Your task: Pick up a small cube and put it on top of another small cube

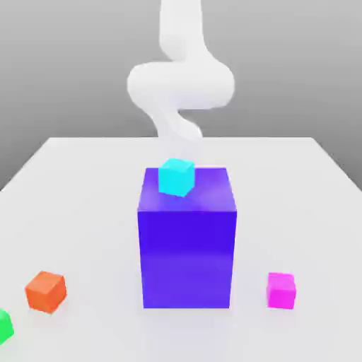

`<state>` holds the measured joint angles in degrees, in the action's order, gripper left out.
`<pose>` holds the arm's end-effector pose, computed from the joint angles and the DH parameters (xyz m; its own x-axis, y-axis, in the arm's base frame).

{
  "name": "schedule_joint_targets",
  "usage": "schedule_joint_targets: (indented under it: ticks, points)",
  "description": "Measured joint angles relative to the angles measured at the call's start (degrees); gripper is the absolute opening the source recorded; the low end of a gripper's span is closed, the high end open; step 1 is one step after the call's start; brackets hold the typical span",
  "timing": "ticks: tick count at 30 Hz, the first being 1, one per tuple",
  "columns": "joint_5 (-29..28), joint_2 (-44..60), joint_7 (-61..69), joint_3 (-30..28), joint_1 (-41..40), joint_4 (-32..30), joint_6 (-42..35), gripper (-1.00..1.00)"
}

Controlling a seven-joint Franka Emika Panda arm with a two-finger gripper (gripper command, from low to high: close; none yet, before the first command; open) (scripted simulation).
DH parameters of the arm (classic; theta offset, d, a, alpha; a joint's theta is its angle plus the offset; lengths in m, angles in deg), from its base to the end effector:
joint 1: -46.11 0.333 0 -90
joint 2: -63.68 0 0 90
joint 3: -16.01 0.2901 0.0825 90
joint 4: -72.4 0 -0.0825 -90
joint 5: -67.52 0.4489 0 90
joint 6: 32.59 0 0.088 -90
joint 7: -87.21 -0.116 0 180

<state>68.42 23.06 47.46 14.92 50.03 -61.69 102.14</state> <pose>0.4690 0.0219 0.6329 0.6118 -0.6219 0.4888 -0.4399 -0.7811 -0.4431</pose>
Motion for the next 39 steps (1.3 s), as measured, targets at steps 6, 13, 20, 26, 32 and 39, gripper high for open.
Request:
schedule_joint_targets:
  ticks: [6,13,20,26,32,39]
  points:
    - [2.37,12.91,15.12,-2.01,9.20,-5.68,7.24,0.00]
    - [4.88,27.52,32.11,-1.82,17.52,-12.11,15.41,0.00]
    - [2.70,41.87,45.72,1.22,23.33,-18.61,23.76,0.00]
    - [-1.42,54.12,48.40,1.02,24.52,-19.59,32.61,0.00]
    - [-1.36,59.69,48.47,1.15,24.43,-18.60,37.03,-1.00]
    - [-1.66,54.62,48.32,0.99,24.54,-19.56,32.92,-1.00]
